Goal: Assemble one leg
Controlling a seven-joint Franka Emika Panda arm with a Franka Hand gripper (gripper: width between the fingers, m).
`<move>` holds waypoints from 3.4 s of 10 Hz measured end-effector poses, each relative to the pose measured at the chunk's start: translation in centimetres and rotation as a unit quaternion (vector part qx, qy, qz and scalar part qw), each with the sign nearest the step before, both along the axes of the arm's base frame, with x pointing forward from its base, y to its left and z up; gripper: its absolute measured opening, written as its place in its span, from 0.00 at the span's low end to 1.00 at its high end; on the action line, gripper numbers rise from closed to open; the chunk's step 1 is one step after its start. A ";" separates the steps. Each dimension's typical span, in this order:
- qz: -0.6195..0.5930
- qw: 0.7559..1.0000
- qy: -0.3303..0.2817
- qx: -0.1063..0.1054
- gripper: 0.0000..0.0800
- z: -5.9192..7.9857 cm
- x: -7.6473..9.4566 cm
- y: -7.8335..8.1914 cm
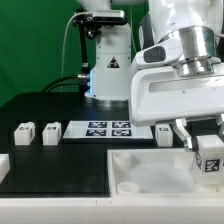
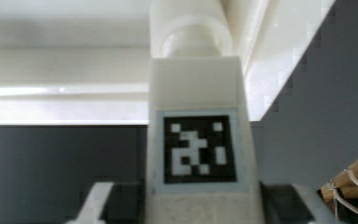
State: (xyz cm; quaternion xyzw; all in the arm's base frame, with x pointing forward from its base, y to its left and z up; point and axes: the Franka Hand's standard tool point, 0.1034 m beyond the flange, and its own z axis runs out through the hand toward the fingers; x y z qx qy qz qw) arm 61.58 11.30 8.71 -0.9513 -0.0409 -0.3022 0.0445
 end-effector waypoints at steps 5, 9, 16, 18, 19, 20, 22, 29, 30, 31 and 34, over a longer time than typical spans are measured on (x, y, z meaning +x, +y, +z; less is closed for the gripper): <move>-0.012 1.000 0.007 0.005 0.36 -0.2 -0.1 0.0; -0.012 1.000 0.008 0.005 0.80 -0.2 -0.1 0.0; -0.012 1.000 0.008 0.005 0.81 -0.2 -0.1 0.0; -0.012 1.000 0.025 0.008 0.81 0.0 -0.3 0.3; -0.015 0.998 0.059 0.014 0.81 0.4 -0.4 0.5; -0.022 0.997 0.075 0.020 0.81 0.9 -0.4 0.6; -0.020 0.980 0.197 0.029 0.81 0.6 -0.8 1.1; -0.011 0.939 0.342 0.032 0.81 -0.9 -0.4 0.5; -0.011 0.942 0.335 0.031 0.81 -1.1 -0.4 0.6; -0.017 0.941 0.337 0.034 0.81 -1.1 -0.4 0.6; -0.054 0.938 0.341 0.043 0.37 -1.1 -0.4 0.4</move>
Offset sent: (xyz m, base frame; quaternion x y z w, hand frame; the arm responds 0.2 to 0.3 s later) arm 0.0000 0.0000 0.0000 0.0000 0.0000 0.0000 1.0000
